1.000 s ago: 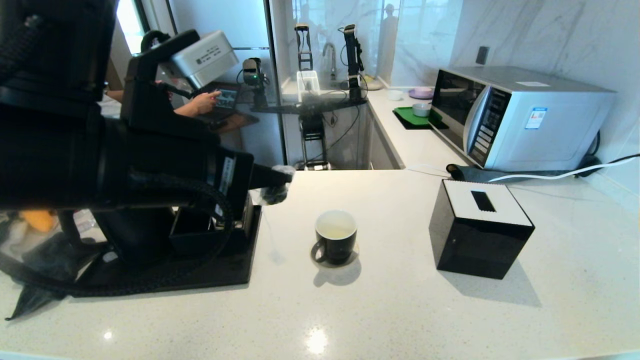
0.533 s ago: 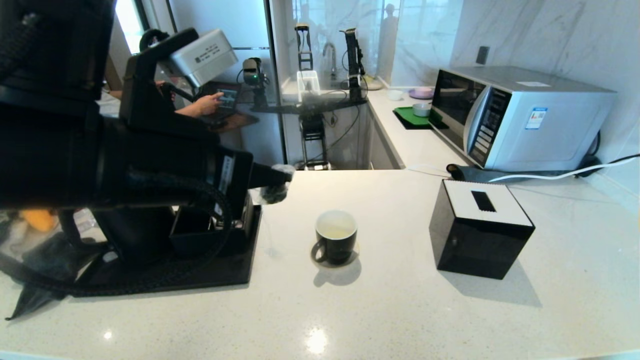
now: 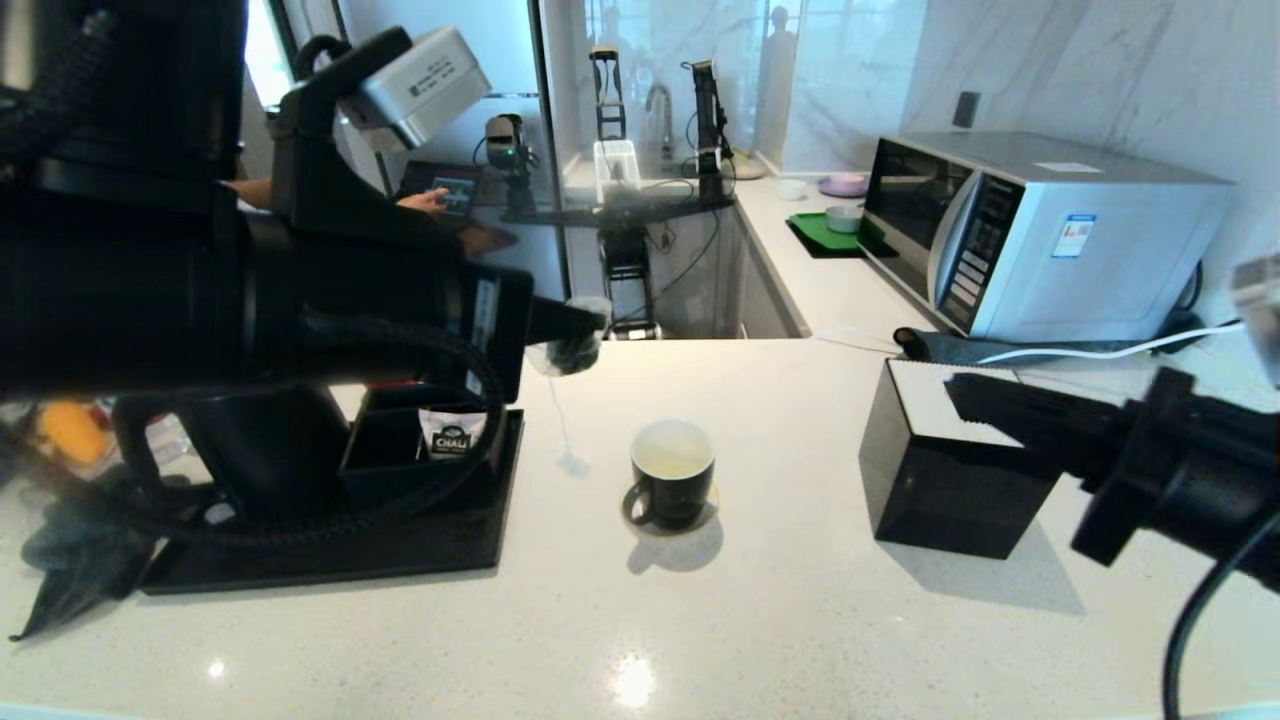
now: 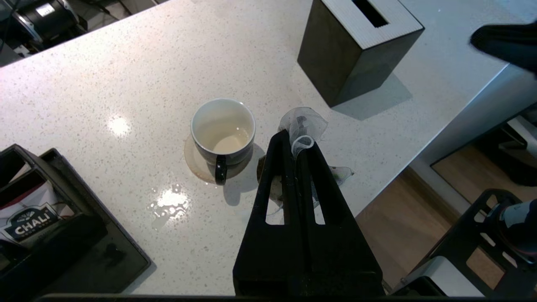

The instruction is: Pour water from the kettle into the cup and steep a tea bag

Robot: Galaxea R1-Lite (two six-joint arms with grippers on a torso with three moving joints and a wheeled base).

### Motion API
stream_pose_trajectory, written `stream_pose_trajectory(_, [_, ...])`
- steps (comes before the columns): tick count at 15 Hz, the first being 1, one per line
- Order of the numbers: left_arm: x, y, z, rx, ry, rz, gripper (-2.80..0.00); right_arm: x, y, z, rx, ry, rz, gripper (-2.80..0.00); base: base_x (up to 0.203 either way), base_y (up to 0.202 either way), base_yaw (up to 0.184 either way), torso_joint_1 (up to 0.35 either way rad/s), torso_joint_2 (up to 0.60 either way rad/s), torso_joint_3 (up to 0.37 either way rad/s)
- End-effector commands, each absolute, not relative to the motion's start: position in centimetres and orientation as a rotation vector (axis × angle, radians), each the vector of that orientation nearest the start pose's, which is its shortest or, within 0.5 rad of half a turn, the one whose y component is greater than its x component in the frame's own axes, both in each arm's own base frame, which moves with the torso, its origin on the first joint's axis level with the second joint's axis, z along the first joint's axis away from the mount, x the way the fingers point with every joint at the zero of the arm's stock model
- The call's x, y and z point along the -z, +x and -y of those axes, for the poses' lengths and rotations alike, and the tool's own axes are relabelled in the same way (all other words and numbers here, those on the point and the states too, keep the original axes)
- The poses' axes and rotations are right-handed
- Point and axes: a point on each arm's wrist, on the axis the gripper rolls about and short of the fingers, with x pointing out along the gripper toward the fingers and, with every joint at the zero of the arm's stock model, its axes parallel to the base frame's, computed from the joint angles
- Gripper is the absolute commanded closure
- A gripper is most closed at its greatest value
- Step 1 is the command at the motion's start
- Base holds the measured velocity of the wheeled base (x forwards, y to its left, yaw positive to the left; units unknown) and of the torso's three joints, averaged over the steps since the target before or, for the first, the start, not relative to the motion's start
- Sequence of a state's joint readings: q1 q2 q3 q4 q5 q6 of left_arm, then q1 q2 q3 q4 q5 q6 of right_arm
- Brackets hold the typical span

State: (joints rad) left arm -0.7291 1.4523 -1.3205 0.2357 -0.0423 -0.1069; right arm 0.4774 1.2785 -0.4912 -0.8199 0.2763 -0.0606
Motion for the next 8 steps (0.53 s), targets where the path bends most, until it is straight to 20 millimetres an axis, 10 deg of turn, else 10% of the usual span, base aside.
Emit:
stream_pose_trajectory(1, [-31.1,18.3,16.5,0.743,0.031,-0.404,0.00,-20.2,20.5,-12.8,-0.924,-0.061,-0.023,0.00,0.000,0.000,0.000,0.000,0.00,0.000])
stream_pose_trajectory(3, [-31.0,18.3,16.5,0.742,0.030,-0.406,0.00,-20.7,22.4,-14.4,-0.981,-0.060,0.001,0.00,0.000,0.000,0.000,0.000,0.00,0.000])
stream_pose_trajectory(5, [-30.9,18.4,16.6,0.742,0.030,-0.410,0.00,-20.9,23.7,-15.7,-1.018,-0.059,0.012,-2.80,0.000,0.000,0.000,0.000,0.00,0.000])
stream_pose_trajectory(8, [-31.0,18.7,16.9,0.741,0.021,-0.389,0.00,-21.0,24.3,-17.6,-1.069,-0.056,0.019,-2.80,0.000,0.000,0.000,0.000,0.00,0.000])
